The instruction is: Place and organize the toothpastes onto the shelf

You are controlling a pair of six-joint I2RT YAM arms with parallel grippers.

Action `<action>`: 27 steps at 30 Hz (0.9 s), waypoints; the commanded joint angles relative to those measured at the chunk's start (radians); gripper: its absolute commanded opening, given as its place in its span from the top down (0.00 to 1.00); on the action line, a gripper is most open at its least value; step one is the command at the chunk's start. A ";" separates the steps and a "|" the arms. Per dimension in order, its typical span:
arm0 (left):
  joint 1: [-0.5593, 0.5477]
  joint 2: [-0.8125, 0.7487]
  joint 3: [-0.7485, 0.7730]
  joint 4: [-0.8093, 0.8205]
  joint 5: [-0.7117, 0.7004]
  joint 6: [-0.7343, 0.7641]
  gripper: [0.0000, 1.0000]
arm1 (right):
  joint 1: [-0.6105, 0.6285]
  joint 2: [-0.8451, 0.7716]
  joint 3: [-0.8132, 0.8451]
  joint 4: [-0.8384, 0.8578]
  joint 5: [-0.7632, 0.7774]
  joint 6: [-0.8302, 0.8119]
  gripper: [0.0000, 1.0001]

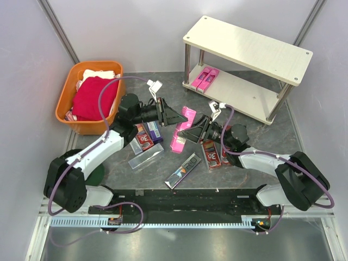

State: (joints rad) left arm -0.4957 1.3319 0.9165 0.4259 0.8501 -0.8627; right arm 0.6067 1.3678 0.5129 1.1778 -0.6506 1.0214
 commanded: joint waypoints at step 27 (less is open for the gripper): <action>-0.046 -0.125 -0.061 0.043 -0.117 0.010 0.00 | 0.002 -0.585 -0.090 -0.491 0.873 0.032 0.76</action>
State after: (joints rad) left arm -0.4854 1.1870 0.8577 0.3119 0.6945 -0.7979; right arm 0.6060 0.8005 0.4217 0.6167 0.1539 0.9951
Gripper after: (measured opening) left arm 0.994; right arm 0.339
